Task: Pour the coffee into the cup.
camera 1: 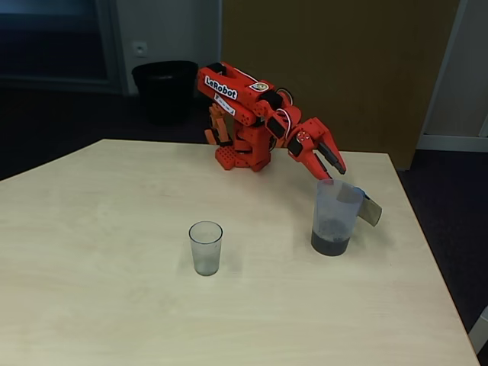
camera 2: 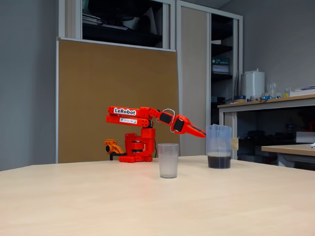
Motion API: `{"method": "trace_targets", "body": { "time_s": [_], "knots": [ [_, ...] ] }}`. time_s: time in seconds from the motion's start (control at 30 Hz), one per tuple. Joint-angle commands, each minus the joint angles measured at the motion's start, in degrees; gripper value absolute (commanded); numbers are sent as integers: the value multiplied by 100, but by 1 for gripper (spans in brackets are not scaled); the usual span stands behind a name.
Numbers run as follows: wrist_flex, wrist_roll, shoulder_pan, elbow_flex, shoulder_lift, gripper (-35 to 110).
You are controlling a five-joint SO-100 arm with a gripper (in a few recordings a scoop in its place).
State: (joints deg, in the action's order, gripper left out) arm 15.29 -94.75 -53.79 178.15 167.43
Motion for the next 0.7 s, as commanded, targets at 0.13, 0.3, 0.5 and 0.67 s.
{"method": "trace_targets", "body": {
  "time_s": [0.13,0.3,0.5,0.67],
  "knots": [
    [-879,88,132,-448,-1248,18],
    [-1107,290,202,-844,-1854,19],
    [-1468,202,141,-1301,-2549,18],
    [-1775,-26,44,-1494,-2927,18]
  ]
}}
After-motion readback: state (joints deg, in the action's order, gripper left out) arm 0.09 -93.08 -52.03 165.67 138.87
